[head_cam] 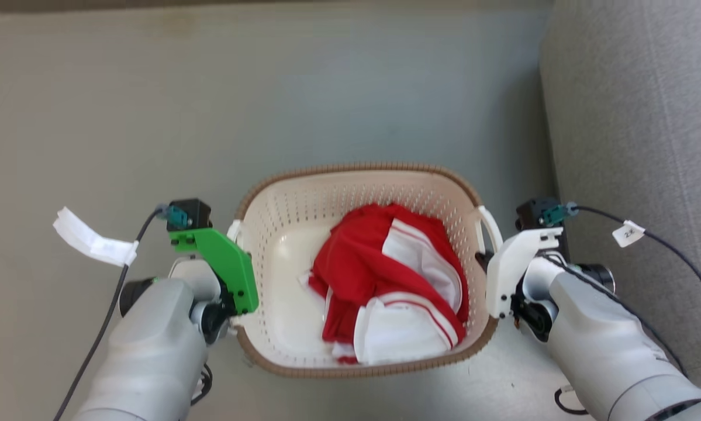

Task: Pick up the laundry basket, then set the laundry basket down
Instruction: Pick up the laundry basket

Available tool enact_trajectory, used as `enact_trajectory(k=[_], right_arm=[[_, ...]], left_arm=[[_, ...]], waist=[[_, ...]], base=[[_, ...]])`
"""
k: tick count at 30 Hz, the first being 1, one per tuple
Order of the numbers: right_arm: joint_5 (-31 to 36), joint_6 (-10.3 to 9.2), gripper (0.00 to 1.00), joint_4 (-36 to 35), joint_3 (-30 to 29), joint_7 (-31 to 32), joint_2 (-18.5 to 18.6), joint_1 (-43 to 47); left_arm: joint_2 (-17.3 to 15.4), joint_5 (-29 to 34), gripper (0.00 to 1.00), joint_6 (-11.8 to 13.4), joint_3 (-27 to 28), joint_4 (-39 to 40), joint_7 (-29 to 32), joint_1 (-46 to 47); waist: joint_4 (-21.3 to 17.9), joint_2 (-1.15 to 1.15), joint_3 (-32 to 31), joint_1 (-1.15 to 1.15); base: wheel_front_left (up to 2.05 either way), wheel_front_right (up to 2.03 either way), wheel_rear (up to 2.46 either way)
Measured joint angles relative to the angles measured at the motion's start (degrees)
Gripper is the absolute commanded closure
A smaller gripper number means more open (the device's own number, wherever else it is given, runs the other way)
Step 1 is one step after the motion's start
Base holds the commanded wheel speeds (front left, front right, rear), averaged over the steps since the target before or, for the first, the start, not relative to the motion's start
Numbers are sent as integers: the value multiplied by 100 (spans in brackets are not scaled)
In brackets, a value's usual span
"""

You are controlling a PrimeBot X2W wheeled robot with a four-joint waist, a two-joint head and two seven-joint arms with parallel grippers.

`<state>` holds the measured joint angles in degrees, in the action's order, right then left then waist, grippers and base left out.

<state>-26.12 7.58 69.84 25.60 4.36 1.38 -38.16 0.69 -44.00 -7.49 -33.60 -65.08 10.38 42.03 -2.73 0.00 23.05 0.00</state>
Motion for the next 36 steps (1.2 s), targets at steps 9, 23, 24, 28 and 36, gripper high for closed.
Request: enact_trajectory(k=[9, 23, 24, 28, 36], right_arm=[[-298, -3, 100, -151, 270, 405, 10, 221], [-587, -5, 100, -211, 594, 903, 19, 451], [-613, -5, 100, -211, 609, 934, 18, 474], [-646, -5, 100, -211, 661, 1020, 19, 503], [-827, -8, 100, -221, 786, 1141, 16, 699]], left_arm=[[-9, -210, 100, 0, -2, -140, 238, -238], [-21, -526, 100, 1, 1, -267, 630, -575], [-20, -554, 100, 1, 2, -274, 634, -610], [-22, -633, 100, 1, 2, -286, 699, -703], [-32, -754, 100, 1, -3, -336, 857, -837]], waist=[[-43, 0, -640, 0], [-121, 0, -1463, 0], [-126, 0, -1514, 0], [-142, 0, -1702, 0], [-172, 0, -2028, 0]], base=[[0, 0, 0], [0, 0, 0], [0, 0, 0], [0, 0, 0], [0, 0, 0]])
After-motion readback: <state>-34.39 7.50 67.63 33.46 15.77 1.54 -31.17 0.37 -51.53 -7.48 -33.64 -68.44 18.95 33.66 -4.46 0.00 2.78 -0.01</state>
